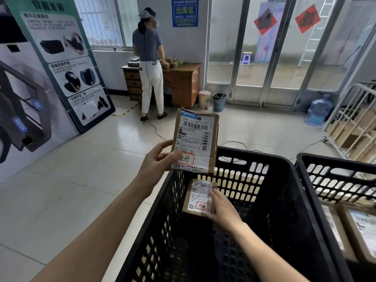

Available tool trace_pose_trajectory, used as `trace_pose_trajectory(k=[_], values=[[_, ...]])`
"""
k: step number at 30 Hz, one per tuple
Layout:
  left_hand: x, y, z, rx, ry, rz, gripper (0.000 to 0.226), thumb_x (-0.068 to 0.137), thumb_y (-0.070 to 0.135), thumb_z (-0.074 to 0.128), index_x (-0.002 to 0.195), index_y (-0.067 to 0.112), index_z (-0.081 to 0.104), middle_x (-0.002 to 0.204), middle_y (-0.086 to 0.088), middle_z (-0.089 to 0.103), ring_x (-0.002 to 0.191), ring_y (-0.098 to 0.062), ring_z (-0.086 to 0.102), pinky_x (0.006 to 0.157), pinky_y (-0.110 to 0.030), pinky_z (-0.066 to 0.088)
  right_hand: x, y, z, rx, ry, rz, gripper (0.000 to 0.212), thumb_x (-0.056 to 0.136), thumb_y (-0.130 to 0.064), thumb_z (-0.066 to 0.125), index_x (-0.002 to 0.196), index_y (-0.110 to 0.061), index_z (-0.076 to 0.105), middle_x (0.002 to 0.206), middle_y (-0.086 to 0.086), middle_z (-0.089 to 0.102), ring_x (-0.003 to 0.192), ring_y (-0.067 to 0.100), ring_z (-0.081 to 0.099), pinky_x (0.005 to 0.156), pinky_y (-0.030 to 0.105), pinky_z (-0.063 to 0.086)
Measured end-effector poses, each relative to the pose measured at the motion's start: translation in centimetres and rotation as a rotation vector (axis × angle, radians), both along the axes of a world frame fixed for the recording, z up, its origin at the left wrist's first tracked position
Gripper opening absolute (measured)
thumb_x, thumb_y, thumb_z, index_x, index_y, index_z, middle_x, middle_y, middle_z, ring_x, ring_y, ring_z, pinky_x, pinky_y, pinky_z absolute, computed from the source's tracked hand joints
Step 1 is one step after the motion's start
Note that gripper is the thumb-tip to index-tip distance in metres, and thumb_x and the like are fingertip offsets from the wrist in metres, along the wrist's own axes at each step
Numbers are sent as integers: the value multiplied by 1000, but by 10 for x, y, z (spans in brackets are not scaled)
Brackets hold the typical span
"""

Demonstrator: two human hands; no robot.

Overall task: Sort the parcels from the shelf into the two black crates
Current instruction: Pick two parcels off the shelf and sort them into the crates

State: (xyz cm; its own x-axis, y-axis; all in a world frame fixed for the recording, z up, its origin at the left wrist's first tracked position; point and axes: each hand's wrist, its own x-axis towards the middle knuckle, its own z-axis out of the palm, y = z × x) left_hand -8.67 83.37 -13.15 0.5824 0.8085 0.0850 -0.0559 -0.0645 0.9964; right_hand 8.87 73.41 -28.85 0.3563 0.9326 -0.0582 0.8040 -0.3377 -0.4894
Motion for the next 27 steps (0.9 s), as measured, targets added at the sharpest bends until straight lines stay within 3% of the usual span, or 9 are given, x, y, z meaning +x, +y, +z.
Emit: trace_pose_trajectory(k=[2, 5, 9, 12, 16, 19, 22, 25, 27], values=[[1, -8, 5, -8, 1, -6, 35, 86, 18, 60, 120, 22, 52, 96, -8, 70, 79, -13, 71, 70, -21, 57, 0, -3, 24, 76, 83, -33, 65, 85, -31, 64, 141, -15, 35, 148, 0, 36, 135, 15, 34, 109, 27, 30], [4, -23, 11, -29, -11, -23, 37, 85, 18, 61, 120, 21, 52, 96, -10, 70, 76, -13, 71, 65, -20, 56, 5, -15, 66, 229, 189, -129, 41, 89, -24, 60, 127, -9, 52, 127, 3, 58, 117, 15, 52, 80, 10, 41], [13, -47, 17, -29, -19, -39, 35, 85, 17, 62, 119, 21, 54, 96, -10, 70, 82, -20, 71, 70, -26, 58, 16, -54, 125, 529, 309, -248, 30, 93, -21, 55, 118, -6, 61, 109, 1, 65, 101, 12, 59, 82, 16, 45], [27, -69, 21, -23, -17, -93, 34, 84, 18, 62, 118, 20, 55, 99, -9, 70, 82, -20, 72, 66, -25, 58, 19, -93, 161, 664, 477, -216, 28, 94, -22, 52, 117, -11, 61, 102, -8, 65, 100, 9, 60, 86, 20, 45], [54, -103, 22, -50, -16, -157, 32, 85, 19, 63, 116, 20, 55, 97, -10, 71, 81, -21, 72, 71, -30, 58, 25, -142, 179, 592, 628, -145, 28, 93, -30, 51, 121, -26, 53, 107, -13, 64, 102, 3, 60, 90, 25, 48], [78, -131, 21, -60, -12, -214, 32, 84, 23, 65, 114, 22, 56, 99, -11, 71, 87, -24, 71, 79, -37, 57, 35, -179, 183, 572, 636, -191, 34, 91, -32, 55, 123, -33, 46, 114, -4, 64, 106, 9, 61, 90, 27, 49], [102, -161, 20, -49, 1, -263, 30, 83, 27, 65, 112, 27, 55, 98, -8, 71, 90, -23, 70, 85, -38, 55, 49, -216, 182, 564, 615, -259, 46, 88, -32, 60, 129, -39, 40, 115, -8, 62, 112, 9, 57, 95, 31, 46], [124, -192, 19, -49, 14, -332, 29, 85, 27, 63, 112, 27, 52, 94, -4, 72, 82, -14, 71, 74, -27, 55, 61, -249, 181, 579, 622, -300, 44, 88, -27, 61, 121, -48, 39, 114, -8, 63, 109, 9, 58, 85, 23, 46], [137, -209, 19, -67, 19, -372, 31, 86, 26, 63, 114, 26, 51, 95, -4, 72, 80, -12, 71, 70, -24, 55, 69, -269, 180, 585, 634, -330, 47, 89, -25, 60, 126, -43, 39, 115, -5, 62, 108, 11, 58, 81, 21, 47]])
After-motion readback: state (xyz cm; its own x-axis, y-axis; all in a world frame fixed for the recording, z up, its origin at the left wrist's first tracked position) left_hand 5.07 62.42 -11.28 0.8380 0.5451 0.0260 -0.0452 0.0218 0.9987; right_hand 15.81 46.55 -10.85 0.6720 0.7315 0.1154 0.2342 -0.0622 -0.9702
